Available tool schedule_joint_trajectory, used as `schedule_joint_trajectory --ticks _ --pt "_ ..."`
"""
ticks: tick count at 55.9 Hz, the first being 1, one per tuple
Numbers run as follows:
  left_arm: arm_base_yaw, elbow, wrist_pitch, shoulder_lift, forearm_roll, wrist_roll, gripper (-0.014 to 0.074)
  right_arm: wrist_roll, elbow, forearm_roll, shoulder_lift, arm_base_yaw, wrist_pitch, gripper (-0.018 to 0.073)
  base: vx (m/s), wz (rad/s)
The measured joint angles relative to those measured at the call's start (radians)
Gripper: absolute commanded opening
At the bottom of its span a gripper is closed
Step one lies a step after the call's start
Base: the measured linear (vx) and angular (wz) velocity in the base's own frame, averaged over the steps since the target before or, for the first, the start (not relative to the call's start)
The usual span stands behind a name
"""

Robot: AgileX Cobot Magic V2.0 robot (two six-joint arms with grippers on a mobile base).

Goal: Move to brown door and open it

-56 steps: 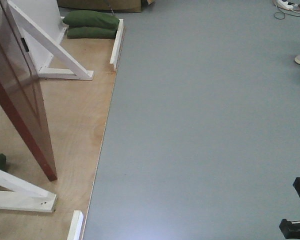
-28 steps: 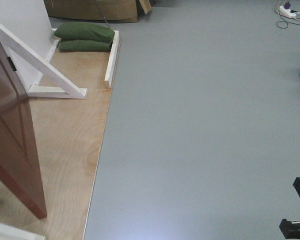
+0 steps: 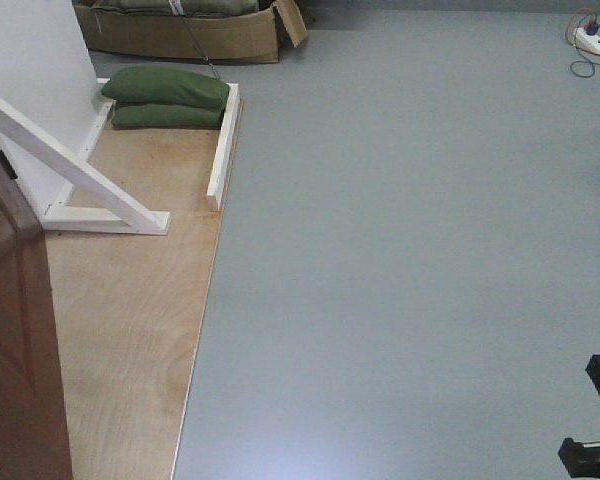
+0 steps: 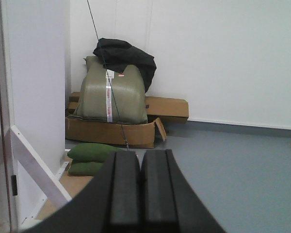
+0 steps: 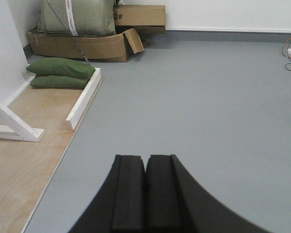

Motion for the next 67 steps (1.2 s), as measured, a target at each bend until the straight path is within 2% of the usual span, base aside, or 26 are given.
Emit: schedule_joint_trajectory --ticks 25,67 --pt "0.000 0.000 0.000 0.000 0.000 0.000 -0.0003 0.000 0.000 0.000 0.000 0.000 0.000 0.0000 0.16 -0.04" --pt "0.000 0.000 0.000 0.000 0.000 0.000 -0.0003 0.000 0.000 0.000 0.000 0.000 0.000 0.0000 0.01 0.00"
